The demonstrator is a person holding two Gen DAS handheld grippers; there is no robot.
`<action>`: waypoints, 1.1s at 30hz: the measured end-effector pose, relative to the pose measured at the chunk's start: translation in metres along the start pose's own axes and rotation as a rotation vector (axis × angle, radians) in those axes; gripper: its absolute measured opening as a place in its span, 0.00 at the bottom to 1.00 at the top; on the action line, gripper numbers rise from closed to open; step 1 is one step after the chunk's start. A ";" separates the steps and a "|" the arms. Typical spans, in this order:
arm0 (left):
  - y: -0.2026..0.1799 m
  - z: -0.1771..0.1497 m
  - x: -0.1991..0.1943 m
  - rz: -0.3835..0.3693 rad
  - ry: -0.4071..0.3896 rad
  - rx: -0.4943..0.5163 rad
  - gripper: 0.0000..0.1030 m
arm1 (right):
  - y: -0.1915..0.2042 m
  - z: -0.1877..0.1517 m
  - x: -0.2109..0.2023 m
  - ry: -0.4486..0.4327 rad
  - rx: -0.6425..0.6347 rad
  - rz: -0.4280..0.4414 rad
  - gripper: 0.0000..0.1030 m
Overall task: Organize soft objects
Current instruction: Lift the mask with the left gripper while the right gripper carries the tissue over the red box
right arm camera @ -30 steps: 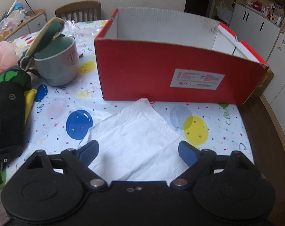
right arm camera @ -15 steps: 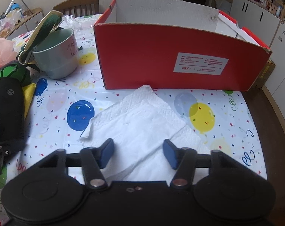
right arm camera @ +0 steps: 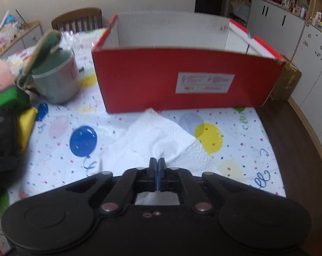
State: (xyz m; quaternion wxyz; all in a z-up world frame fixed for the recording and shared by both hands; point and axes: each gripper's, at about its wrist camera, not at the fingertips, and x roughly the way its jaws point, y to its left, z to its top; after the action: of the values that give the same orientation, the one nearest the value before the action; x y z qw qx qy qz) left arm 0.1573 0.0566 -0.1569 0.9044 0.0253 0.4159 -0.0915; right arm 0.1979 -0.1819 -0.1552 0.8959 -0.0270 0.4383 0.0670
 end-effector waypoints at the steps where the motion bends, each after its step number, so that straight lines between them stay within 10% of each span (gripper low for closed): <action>1: 0.001 0.002 -0.003 -0.002 -0.005 -0.003 0.10 | 0.000 0.001 -0.005 -0.009 0.001 0.006 0.00; 33: -0.008 0.115 -0.066 -0.151 -0.193 0.063 0.09 | -0.014 0.094 -0.127 -0.349 0.004 0.034 0.00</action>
State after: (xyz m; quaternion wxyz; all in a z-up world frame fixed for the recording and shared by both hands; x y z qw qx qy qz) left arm 0.1999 0.0446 -0.0314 0.9296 0.0136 0.3245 -0.1744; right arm 0.1961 -0.1978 0.0024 0.9572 -0.0056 0.2765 0.0851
